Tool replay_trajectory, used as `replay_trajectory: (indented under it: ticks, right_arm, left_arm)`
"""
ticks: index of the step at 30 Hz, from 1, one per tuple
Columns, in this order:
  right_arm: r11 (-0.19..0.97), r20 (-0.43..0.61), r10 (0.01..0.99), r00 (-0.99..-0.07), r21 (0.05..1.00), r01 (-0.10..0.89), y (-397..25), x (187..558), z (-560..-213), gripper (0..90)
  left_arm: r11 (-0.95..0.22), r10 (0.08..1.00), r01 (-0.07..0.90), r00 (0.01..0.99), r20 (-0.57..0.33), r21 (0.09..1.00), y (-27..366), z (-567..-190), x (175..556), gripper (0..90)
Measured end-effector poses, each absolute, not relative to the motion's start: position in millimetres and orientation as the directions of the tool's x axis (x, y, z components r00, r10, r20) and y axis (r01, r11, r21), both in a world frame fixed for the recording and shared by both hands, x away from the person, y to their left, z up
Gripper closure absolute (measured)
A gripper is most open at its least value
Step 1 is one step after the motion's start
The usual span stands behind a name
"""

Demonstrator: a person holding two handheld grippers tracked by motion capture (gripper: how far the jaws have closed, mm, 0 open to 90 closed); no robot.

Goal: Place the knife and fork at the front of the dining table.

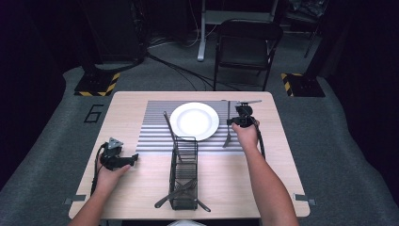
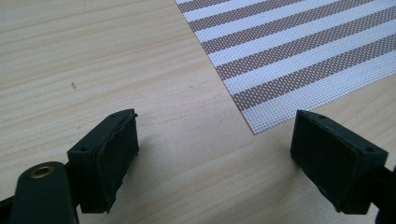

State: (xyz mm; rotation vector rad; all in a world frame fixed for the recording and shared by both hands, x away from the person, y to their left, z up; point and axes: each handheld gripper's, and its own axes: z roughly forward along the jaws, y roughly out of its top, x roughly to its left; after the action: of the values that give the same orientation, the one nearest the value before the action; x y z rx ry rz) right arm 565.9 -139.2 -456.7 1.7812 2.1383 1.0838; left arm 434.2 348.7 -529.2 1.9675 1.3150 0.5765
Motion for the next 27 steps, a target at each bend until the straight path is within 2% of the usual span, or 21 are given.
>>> replay_trajectory:
  ticks: [27]
  right_arm:
    - [-0.162,0.469,0.872,-0.140,0.547,0.821,-153.4,585.3,-485.6,87.6]
  left_arm:
    - [-0.244,0.923,0.615,0.384,-0.015,0.750,348.8,-529.2,434.4,15.6]
